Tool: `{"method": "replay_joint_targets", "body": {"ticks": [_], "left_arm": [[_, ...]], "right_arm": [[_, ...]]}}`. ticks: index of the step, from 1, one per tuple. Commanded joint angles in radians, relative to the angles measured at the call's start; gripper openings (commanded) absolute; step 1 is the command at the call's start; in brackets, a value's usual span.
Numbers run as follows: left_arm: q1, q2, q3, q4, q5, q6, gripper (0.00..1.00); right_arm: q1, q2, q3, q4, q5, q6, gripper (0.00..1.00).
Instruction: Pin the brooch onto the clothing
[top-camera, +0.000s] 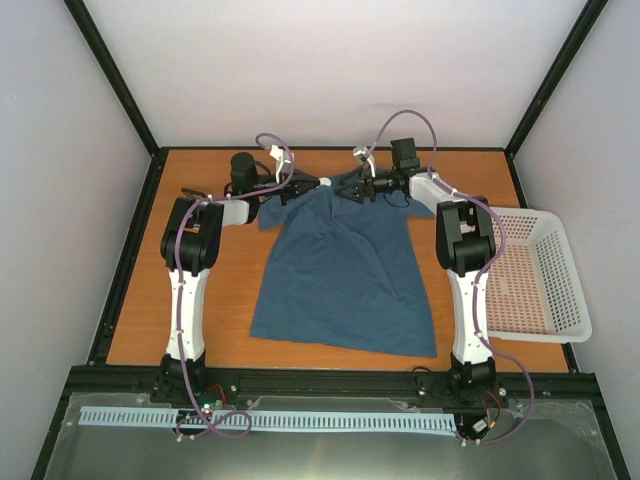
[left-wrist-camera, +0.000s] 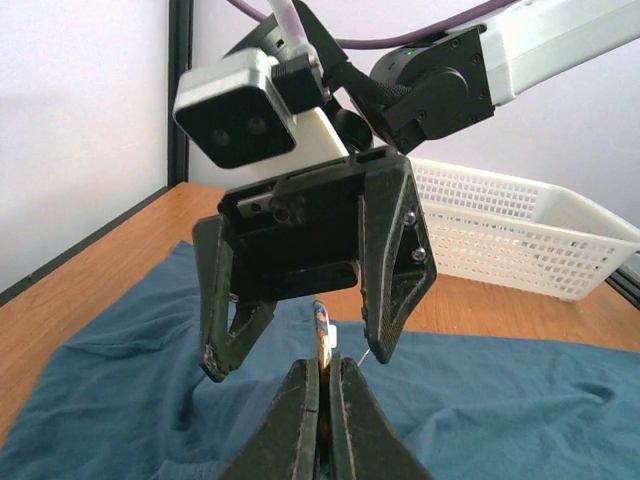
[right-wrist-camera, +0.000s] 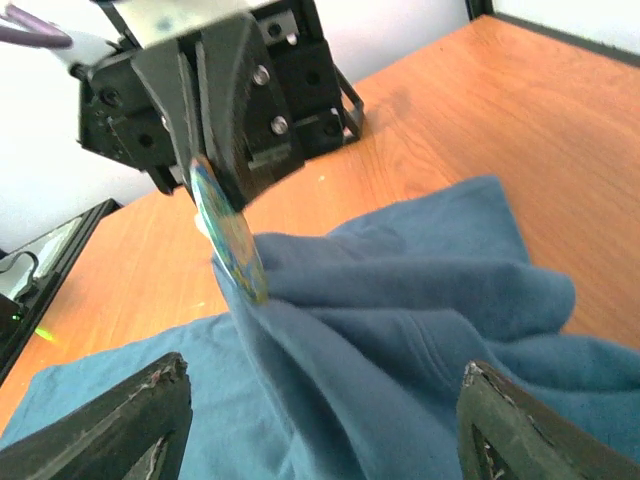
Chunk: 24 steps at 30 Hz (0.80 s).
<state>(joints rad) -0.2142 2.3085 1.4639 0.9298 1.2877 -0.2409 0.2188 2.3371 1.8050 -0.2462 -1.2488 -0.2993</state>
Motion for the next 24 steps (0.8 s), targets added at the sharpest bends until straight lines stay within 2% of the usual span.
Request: {"method": "replay_joint_targets", "body": {"ticks": [1,12,16,24], "left_arm": [[0.004,0.016,0.038,0.058,0.040,-0.033,0.01],[0.004,0.042,0.056,0.147,0.069,-0.136,0.01],[0.004,0.045,0.070,0.150,0.068,-0.146,0.01],[0.004,0.053,0.076,0.163,0.076,-0.164,0.01]], "right_arm": [[0.013,0.023,0.075,-0.015,-0.066,-0.040,0.70],[0.018,0.076,0.159,-0.102,-0.088,-0.081,0.60],[0.017,0.073,0.140,-0.100,-0.089,-0.087,0.65],[0.060,0.086,0.139,-0.067,-0.092,-0.059,0.64]]}}
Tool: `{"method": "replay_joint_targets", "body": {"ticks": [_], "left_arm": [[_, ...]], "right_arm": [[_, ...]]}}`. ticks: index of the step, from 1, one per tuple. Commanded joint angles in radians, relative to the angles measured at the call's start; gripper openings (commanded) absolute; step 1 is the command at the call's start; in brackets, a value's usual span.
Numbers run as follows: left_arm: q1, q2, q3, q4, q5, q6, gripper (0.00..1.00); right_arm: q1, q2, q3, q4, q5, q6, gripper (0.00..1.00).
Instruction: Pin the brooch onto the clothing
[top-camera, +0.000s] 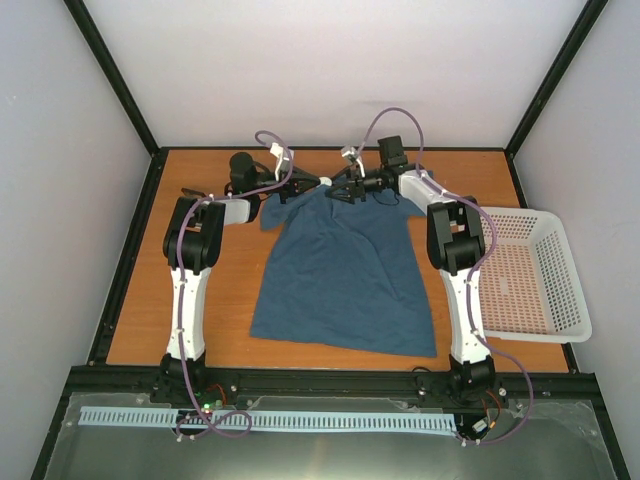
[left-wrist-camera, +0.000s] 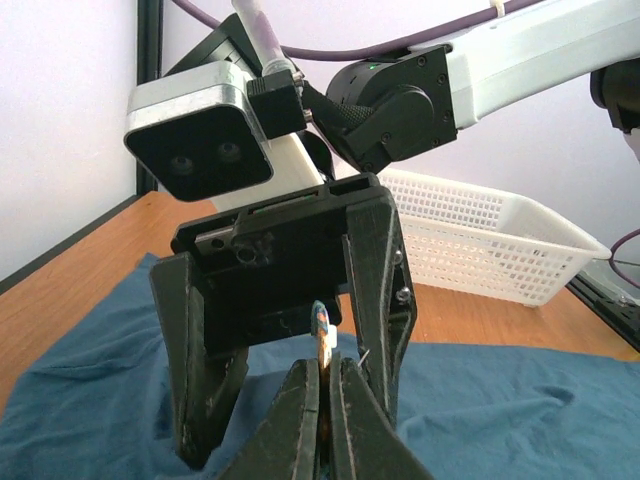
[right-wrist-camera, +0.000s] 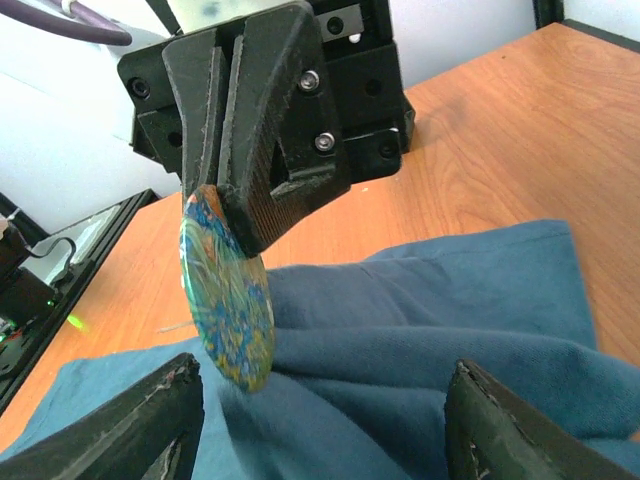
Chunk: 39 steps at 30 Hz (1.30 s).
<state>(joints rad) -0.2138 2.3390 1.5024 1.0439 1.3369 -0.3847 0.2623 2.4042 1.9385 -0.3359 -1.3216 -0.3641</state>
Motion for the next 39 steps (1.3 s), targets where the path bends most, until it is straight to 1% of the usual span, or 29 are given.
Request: {"method": "replay_joint_targets", "body": {"ticks": [1,4,8,13,18,20,24,27,30,32,39], "left_arm": [[0.004,0.022,0.038,0.047,0.027,-0.019,0.01],[0.004,0.020,0.034,0.049,0.030,-0.022,0.01],[0.004,0.014,0.026,0.055,0.032,-0.021,0.01],[0.004,0.011,0.019,0.069,0.039,-0.025,0.01],[0.004,0.011,0.015,0.090,0.049,-0.037,0.01],[0.004,0.011,0.015,0.096,0.057,-0.039,0.01],[0.004,0.012,0.009,0.109,0.073,-0.033,0.01],[0.004,-0.006,-0.011,0.084,0.073,0.028,0.01],[0.004,-0.022,-0.018,0.000,0.069,0.107,0.01],[0.004,-0.026,-0.019,-0.029,0.070,0.123,0.01],[0.004,-0.031,-0.042,0.012,0.082,0.121,0.01]], "right_arm": [[0.020,0.021,0.006,0.034,-0.019,0.017,0.64],[0.023,0.027,0.006,0.087,-0.016,0.063,0.60],[0.022,0.038,0.012,0.113,-0.025,0.094,0.58],[0.022,0.047,0.013,0.138,-0.031,0.117,0.54],[0.021,0.062,0.035,0.131,-0.044,0.121,0.52],[0.021,0.065,0.041,0.122,-0.049,0.117,0.52],[0.019,0.077,0.067,0.084,-0.064,0.102,0.57],[0.019,0.096,0.109,0.037,-0.077,0.093,0.59],[0.016,0.104,0.126,0.020,-0.081,0.087,0.62],[0.017,0.105,0.132,0.021,-0.076,0.091,0.63],[0.011,0.116,0.146,0.051,-0.079,0.142,0.61]]}}
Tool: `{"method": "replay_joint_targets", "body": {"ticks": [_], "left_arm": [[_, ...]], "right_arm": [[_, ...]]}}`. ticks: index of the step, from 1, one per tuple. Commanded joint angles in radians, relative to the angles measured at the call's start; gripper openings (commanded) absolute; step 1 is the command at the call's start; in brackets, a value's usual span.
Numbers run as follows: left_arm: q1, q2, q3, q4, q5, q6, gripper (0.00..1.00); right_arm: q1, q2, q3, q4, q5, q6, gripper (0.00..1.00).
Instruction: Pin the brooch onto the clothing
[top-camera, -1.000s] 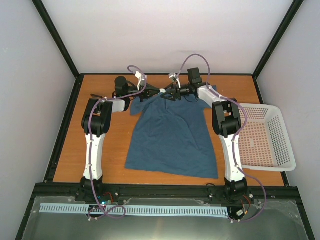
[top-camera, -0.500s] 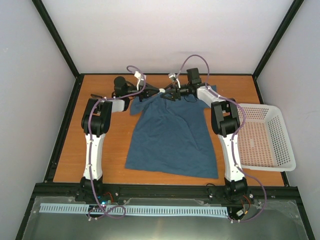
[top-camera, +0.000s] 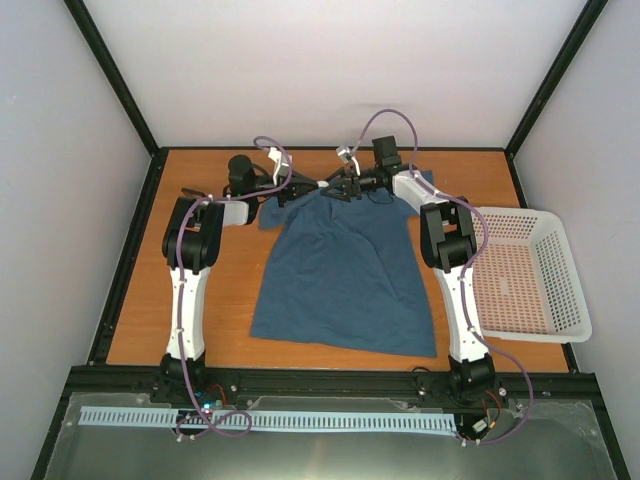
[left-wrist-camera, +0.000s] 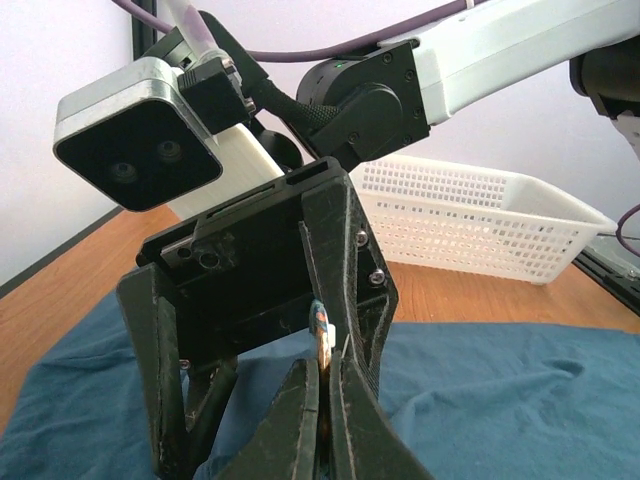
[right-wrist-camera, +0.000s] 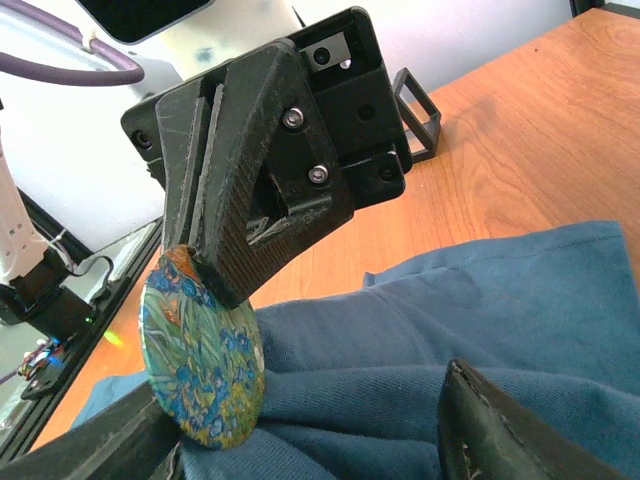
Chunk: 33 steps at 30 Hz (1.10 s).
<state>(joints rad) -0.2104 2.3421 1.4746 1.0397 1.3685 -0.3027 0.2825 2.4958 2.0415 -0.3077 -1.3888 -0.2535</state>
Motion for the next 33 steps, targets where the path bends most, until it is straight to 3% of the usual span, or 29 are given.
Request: {"method": "replay_joint_targets", "body": {"ticks": [1,17,20,29,33], "left_arm": [[0.000,-0.034,-0.014,0.017,0.049,0.039,0.01],[-0.007,-0.066,-0.042,-0.028,0.064,0.137,0.01],[-0.010,-0.076,-0.035,-0.108,0.060,0.208,0.01],[-0.057,-0.065,0.097,-0.563,0.054,0.539,0.01],[-0.064,-0.068,0.100,-0.560,0.052,0.541,0.01]], "right_arm": [[-0.010,0.026,0.046,0.022,-0.012,0.037,0.60],[-0.009,0.062,0.119,-0.033,0.017,0.051,0.59],[-0.010,0.067,0.132,-0.052,0.032,0.045,0.58],[-0.008,0.080,0.193,-0.127,0.070,-0.010,0.56],[-0.010,0.082,0.191,-0.134,0.091,-0.015,0.55]]}}
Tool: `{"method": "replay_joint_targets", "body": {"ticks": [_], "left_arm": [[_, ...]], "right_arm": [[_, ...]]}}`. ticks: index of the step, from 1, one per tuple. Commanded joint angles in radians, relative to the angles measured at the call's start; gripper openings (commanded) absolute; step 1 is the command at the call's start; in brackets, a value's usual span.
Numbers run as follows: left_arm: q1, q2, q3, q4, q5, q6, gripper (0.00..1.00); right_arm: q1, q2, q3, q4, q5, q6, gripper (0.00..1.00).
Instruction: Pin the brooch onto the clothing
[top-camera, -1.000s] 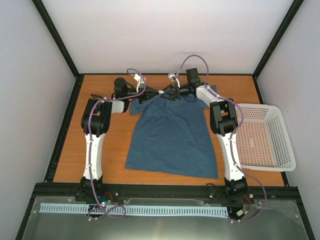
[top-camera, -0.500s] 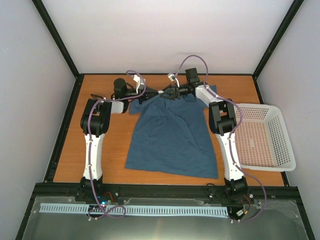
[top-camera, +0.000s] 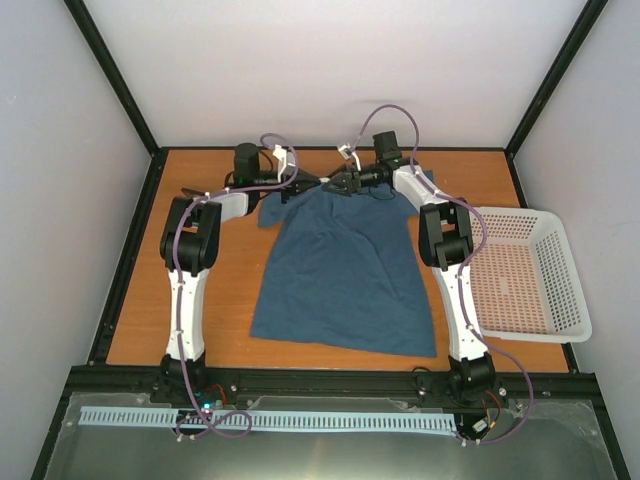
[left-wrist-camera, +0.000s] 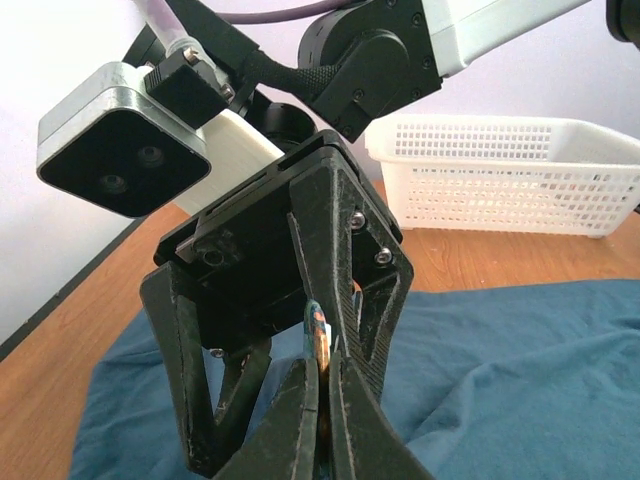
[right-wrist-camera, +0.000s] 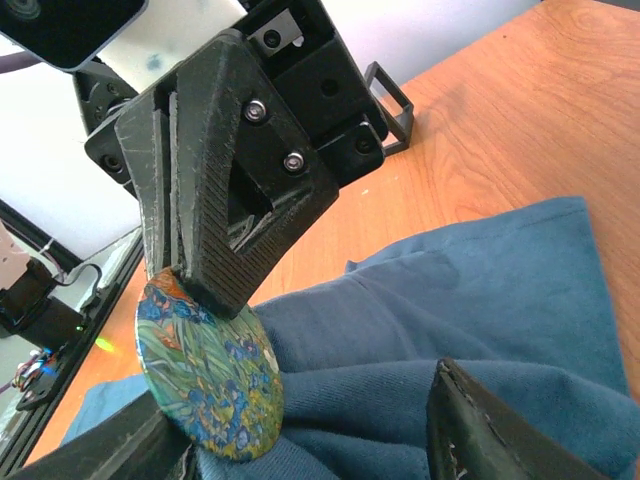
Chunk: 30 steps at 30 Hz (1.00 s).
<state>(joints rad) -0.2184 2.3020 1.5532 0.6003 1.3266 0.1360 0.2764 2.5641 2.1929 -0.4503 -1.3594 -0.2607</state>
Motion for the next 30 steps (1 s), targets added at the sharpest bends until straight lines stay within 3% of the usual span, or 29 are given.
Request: {"method": "replay_joint_targets", "body": {"ticks": [1,16,30], "left_arm": [[-0.056,-0.034,0.018,-0.129,0.092,0.111,0.01],[-0.098,-0.178,-0.181,-0.047,-0.011,0.286,0.01],[-0.127,-0.205,-0.191,-0.140,-0.060,0.420,0.01]], "right_arm": [[-0.005,0.017,0.040,0.013,0.068,0.002,0.55],[-0.009,0.040,0.034,0.291,0.134,0.394,0.55],[-0.029,0.059,0.043,0.497,0.160,0.737,0.55]]}}
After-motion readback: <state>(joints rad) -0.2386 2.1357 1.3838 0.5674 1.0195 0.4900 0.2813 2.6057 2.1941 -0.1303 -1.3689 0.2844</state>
